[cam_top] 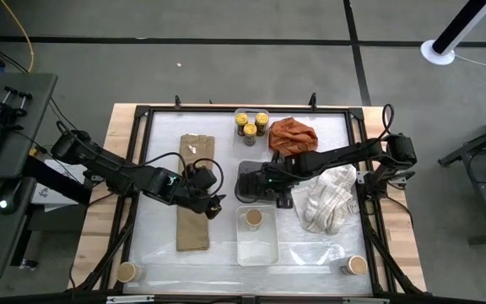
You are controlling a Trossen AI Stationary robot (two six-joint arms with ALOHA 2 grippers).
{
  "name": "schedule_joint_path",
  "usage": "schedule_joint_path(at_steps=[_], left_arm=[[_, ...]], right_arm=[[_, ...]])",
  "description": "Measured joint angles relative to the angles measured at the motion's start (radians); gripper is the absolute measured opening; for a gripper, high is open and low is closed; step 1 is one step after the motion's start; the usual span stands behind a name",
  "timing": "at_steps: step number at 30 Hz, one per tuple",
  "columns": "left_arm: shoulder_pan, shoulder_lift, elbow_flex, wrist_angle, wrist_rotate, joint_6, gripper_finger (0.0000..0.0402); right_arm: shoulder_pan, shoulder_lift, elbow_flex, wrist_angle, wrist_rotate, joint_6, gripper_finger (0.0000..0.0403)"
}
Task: Sort spices by type
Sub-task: Put the black seasoning can into the black bin, then put the left gold seasoning bottle into the white bin
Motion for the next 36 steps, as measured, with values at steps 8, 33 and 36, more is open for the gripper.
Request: schedule_joint_path(at_steps=[8, 33, 36], left_arm=[[0.0, 0.0, 0.0, 0.0, 0.0, 0.035, 0.031], [-0.511, 0.061, 0.179, -0.563, 0.651, -0.031, 0.031], [-0.554, 0.062, 0.179, -0.56, 0.691, -0.077, 0.031]], right_arm=[[0.0, -0.045, 0.0, -0.09, 0.046, -0.002, 0.0], [0.035, -0.183, 0.0, -0.038, 0.104, 0.209, 0.0], [0.035, -0.183, 0.001, -0.02, 0.105, 0.21, 0.0]])
